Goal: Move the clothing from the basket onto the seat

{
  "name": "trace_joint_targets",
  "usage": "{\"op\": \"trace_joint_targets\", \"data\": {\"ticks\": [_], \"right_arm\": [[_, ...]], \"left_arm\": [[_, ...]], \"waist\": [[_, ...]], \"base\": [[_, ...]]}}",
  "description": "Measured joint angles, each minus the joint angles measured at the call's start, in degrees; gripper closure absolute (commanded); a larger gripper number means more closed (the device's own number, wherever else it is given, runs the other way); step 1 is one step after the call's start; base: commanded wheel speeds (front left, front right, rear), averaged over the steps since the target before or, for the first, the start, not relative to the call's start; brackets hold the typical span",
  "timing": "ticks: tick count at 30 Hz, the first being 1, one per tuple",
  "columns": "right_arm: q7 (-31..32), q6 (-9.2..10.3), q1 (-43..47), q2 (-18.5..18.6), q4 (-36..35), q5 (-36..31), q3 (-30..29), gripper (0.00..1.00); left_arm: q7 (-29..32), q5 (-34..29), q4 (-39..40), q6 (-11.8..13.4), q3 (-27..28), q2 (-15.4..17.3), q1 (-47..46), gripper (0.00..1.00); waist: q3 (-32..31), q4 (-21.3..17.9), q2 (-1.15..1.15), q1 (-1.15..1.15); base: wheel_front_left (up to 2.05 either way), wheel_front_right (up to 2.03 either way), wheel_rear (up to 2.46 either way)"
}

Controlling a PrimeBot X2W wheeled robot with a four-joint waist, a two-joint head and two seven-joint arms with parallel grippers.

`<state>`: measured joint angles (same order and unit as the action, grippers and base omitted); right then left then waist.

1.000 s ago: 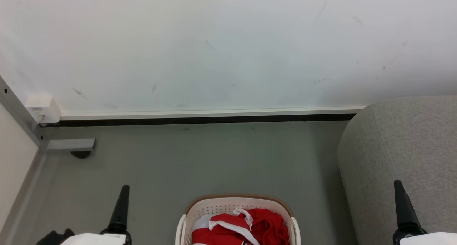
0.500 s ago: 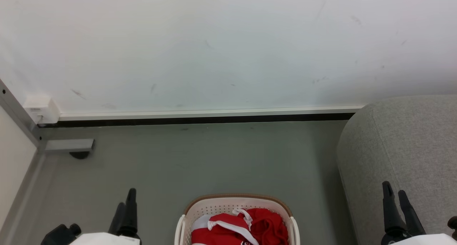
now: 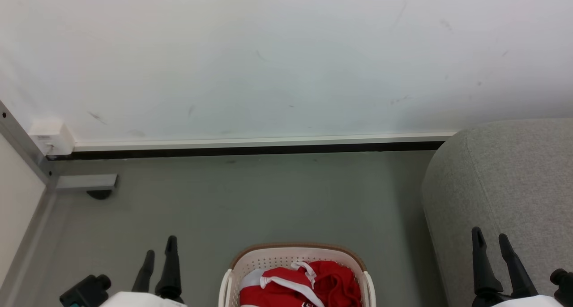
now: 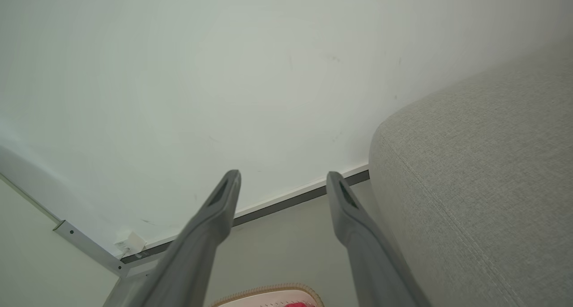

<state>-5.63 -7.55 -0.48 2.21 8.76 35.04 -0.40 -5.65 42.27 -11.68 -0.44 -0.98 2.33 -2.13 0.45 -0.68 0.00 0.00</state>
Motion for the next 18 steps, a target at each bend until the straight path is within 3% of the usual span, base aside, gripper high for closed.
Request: {"op": "trace_joint_targets", "data": {"ticks": [18], "right_arm": [[-3.0, 0.00, 0.7, 0.1, -1.4, -12.2, 0.8, 0.00]], "left_arm": [[-3.0, -13.6, 1.3, 0.6, -1.8, 0.1, 0.7, 0.00]], "waist": [[0.2, -0.2, 0.00, 0.00]], "base": [[0.00, 0.00, 0.00]]}}
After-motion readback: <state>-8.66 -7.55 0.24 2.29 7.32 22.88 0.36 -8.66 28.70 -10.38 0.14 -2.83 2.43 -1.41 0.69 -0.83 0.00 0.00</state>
